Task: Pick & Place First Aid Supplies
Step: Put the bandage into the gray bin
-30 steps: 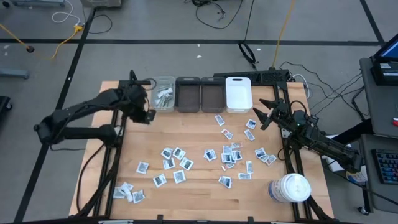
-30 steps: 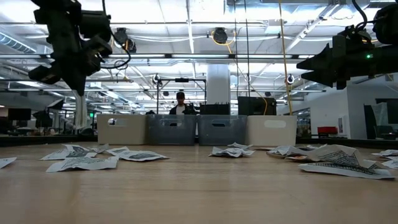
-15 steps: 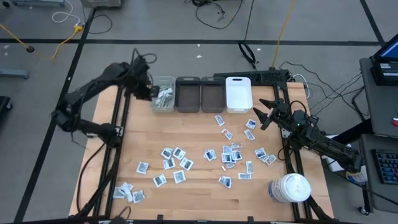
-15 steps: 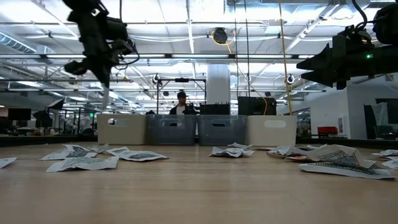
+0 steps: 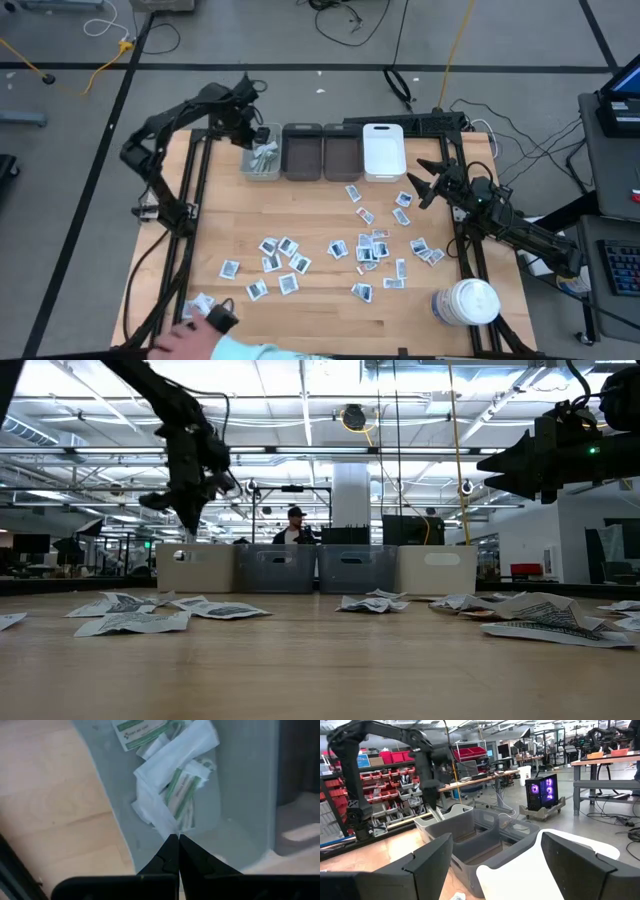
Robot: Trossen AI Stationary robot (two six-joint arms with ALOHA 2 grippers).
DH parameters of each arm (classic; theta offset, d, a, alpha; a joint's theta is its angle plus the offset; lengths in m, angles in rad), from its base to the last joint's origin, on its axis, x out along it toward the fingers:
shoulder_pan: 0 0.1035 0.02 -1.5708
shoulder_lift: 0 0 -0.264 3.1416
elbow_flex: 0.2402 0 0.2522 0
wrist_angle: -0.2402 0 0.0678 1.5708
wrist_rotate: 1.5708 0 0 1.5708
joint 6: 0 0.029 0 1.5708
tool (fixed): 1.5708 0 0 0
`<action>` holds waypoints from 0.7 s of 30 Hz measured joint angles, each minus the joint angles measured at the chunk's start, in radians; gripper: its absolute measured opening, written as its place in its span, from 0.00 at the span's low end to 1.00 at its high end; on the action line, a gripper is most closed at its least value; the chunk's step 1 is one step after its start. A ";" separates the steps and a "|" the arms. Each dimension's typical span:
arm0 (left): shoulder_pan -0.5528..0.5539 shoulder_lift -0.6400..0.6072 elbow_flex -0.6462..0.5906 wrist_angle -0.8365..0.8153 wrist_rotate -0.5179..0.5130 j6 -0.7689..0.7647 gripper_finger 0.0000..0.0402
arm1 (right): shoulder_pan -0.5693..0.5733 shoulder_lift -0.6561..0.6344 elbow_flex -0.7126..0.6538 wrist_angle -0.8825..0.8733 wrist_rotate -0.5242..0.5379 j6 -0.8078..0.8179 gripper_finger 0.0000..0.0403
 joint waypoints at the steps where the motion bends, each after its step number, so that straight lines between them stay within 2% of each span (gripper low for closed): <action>1: -0.006 0.018 0.000 0.003 -0.005 0.007 0.00 | 0.000 0.000 0.000 0.000 0.000 0.000 0.74; 5: -0.023 0.079 0.000 0.013 -0.025 0.013 0.00 | 0.000 0.000 0.000 0.000 0.000 0.000 0.74; 11: -0.030 0.091 0.000 0.021 -0.072 0.012 0.03 | 0.000 0.000 0.000 0.000 0.000 0.000 0.74; 14: -0.032 0.077 0.000 0.030 -0.087 0.036 0.13 | 0.000 0.000 0.000 0.000 0.000 0.000 0.74; 21: -0.032 0.063 0.000 0.045 -0.081 0.053 0.48 | 0.000 0.000 0.000 0.000 0.000 0.000 0.74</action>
